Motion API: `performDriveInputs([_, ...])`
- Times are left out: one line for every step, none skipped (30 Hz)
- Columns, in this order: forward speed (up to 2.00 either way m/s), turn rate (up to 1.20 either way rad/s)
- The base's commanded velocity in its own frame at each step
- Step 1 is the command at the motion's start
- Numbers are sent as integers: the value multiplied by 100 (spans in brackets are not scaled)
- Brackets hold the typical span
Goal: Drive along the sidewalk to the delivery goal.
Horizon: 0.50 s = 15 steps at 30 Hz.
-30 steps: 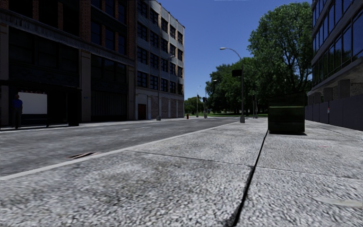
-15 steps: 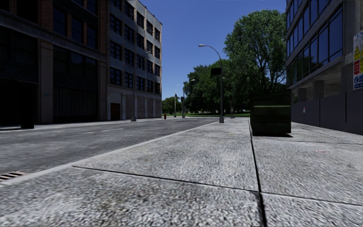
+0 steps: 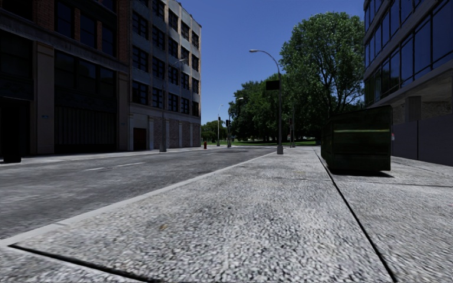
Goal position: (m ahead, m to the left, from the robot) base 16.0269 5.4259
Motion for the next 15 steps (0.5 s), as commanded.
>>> performDriveInputs([200, -9])
performDriveInputs([200, -14])
performDriveInputs([200, -14])
performDriveInputs([200, -20])
performDriveInputs([200, -29])
performDriveInputs([200, -35])
performDriveInputs([200, -38])
performDriveInputs([200, -38])
performDriveInputs([200, -43])
performDriveInputs([200, -50])
performDriveInputs([200, -52])
performDriveInputs([200, -52])
performDriveInputs([200, -53])
performDriveInputs([200, -53])
performDriveInputs([200, -53])
